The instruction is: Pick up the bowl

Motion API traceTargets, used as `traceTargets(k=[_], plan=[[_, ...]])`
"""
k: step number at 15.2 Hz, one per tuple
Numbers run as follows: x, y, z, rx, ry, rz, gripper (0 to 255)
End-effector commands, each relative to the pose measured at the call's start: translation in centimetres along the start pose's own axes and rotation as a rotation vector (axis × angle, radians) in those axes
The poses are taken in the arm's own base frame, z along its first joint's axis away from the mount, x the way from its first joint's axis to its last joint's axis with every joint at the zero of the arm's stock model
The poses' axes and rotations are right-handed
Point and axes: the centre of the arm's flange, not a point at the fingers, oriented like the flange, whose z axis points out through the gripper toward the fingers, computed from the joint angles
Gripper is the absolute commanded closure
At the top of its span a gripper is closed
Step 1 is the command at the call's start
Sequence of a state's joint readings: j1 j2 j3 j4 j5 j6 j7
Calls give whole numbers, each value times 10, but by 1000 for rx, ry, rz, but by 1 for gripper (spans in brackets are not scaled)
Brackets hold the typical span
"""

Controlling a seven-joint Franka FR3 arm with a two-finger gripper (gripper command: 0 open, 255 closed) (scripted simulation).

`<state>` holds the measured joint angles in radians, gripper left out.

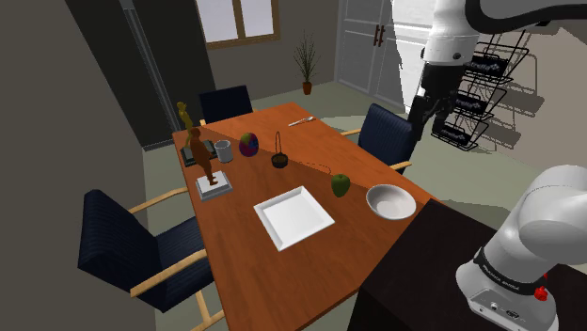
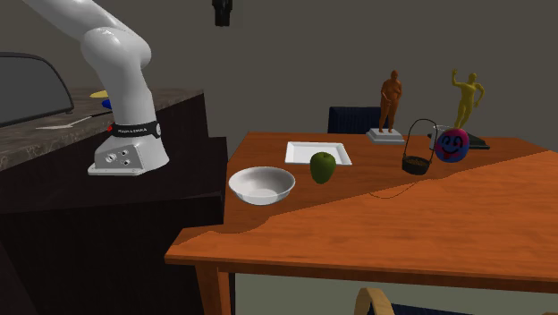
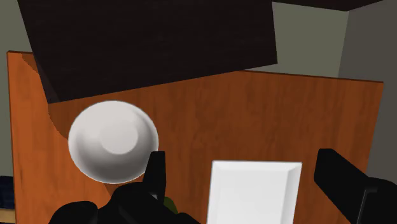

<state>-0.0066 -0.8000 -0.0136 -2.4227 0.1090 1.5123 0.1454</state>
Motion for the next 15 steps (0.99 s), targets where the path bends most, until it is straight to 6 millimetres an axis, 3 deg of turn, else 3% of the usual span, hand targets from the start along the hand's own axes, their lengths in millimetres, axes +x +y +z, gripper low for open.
traceTargets(k=[1, 15], plan=[[0, 0, 0, 0, 0, 0, 0], [63, 149, 122, 146, -14, -151, 0]])
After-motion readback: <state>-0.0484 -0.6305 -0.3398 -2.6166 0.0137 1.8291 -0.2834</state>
